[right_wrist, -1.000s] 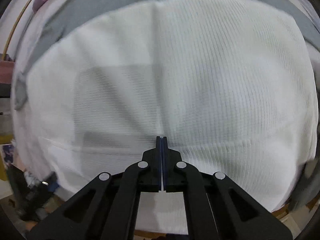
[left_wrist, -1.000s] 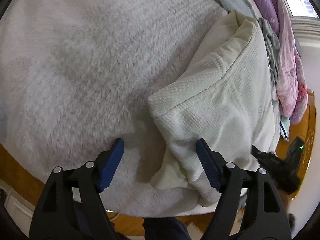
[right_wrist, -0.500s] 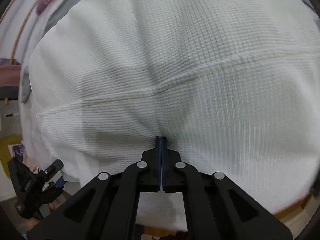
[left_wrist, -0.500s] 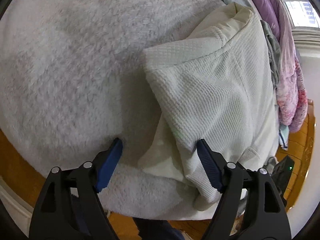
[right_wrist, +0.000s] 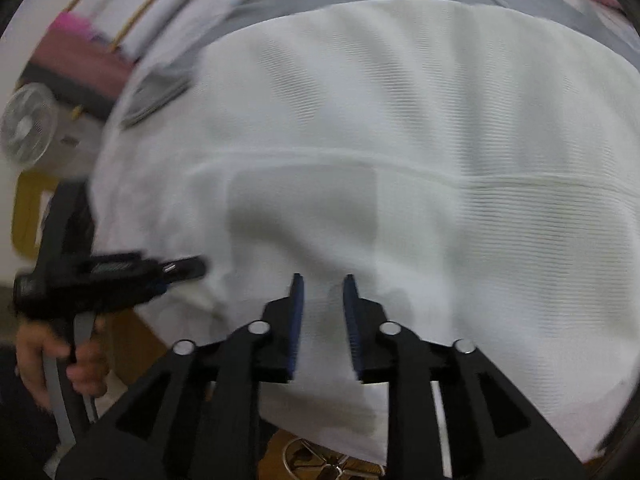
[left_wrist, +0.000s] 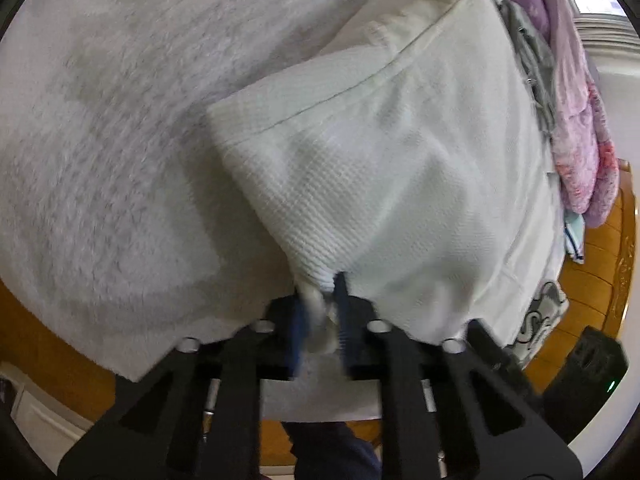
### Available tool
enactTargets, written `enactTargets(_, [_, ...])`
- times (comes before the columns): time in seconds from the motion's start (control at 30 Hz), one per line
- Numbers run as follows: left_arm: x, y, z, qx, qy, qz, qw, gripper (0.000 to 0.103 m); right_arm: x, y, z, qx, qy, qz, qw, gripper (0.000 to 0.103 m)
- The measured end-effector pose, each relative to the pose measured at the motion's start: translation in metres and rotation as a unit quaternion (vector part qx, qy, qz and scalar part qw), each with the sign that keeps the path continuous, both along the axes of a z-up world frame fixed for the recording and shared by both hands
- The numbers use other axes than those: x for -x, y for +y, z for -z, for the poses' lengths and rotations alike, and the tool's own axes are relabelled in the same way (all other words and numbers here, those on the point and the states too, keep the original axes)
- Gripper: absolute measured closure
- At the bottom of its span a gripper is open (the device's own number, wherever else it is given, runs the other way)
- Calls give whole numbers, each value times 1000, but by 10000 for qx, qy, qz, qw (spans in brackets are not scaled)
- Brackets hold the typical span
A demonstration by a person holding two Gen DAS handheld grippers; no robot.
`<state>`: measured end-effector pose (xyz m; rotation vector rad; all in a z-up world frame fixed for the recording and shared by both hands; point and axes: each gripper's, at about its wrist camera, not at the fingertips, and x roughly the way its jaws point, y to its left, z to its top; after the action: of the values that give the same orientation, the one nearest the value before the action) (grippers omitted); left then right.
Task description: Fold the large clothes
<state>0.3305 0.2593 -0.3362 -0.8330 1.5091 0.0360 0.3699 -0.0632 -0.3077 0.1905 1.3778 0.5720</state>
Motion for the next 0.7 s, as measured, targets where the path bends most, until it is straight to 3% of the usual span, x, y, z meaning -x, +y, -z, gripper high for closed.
enactTargets(0.1, [2, 3, -13, 266, -97, -20, 9996, 96, 7, 17, -14, -448, -139, -213, 9987, 66])
enactTargets(0.13, [0, 4, -20, 416, -171, -7, 9990, 96, 11, 23, -16, -551, -193, -313, 9978, 57])
enactTargets(0.2, [-4, 8, -27, 532, -213, 18, 9984, 96, 25, 41, -18, -657, -284, -488, 9962, 52])
enactTargets(0.33, [-2, 11, -43, 846, -296, -55, 9960, 96, 28, 65, -18, -423, -648, -777, 9940, 45])
enactTargets(0.5, [-4, 9, -44, 1094, -330, -164, 9933, 96, 25, 94, -11, 134, -1335, -961, 9863, 45])
enactTargets(0.57, [-6, 3, -46, 1058, -332, -82, 9938, 96, 22, 100, -7, 368, -1518, -1007, 9826, 56])
enactTargets(0.63, [-8, 0, -49, 1032, -312, 37, 9942, 95, 13, 109, -1, 496, -1521, -1008, 9820, 90])
enactTargets(0.7, [-14, -2, -53, 1221, -287, 94, 9921, 94, 4, 107, 2, 311, -1291, -960, 9865, 94])
